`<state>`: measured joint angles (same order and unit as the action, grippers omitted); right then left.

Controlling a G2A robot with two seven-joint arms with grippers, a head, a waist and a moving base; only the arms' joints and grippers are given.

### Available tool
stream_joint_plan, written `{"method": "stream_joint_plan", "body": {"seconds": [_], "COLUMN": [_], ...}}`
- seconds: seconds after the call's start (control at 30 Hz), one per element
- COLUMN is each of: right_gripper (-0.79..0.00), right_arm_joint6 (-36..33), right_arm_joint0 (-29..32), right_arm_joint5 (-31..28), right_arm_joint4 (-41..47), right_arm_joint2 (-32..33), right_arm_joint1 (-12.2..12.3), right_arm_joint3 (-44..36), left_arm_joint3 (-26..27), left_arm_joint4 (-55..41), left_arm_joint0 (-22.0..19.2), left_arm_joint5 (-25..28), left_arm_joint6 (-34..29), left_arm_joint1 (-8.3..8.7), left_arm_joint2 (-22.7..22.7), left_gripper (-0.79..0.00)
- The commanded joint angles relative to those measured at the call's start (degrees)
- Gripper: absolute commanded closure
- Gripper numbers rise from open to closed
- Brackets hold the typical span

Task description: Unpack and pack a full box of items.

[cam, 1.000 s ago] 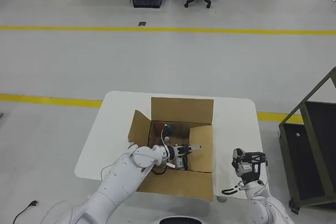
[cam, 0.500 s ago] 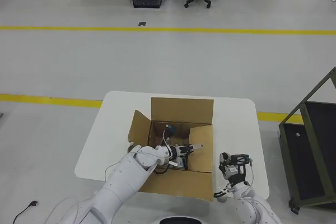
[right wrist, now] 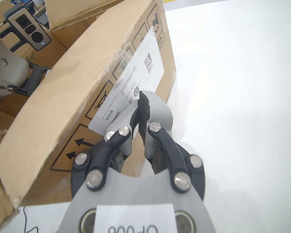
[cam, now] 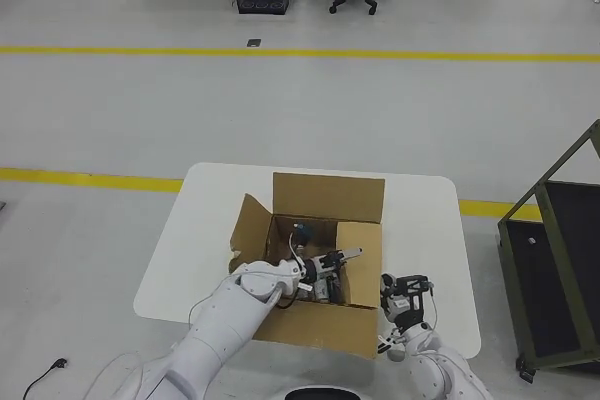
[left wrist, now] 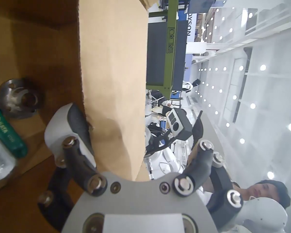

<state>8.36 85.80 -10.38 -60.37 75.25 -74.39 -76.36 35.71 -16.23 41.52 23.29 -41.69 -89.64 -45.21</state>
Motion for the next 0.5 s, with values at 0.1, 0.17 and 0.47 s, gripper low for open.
{"method": "stream_joint_plan", "body": {"seconds": [0.1,0.17,0.47], "right_gripper": [0.0,0.0,-0.092], "right_arm_joint6": [0.2,0.5,-0.2], "right_arm_joint0": [0.3,0.6,2.8], "right_arm_joint5": [0.1,0.4,4.1], "right_arm_joint4": [0.2,0.4,4.2], "right_arm_joint2": [0.3,0.7,7.0], "right_arm_joint1": [0.0,0.1,0.7], "right_arm_joint3": [-1.6,-2.6,-10.2], "left_arm_joint3": [3.2,5.3,13.9], "left_arm_joint4": [-4.0,-5.5,-9.4], "left_arm_joint0": [0.5,0.6,-0.5], "left_arm_joint5": [1.3,1.6,0.2], "left_arm_joint6": [-1.4,-1.5,-4.2], "left_arm_joint1": [0.31,0.46,-0.29], "left_arm_joint2": [-2.5,-3.6,-3.9], "left_gripper": [-0.785,-0.785,-0.785]}}
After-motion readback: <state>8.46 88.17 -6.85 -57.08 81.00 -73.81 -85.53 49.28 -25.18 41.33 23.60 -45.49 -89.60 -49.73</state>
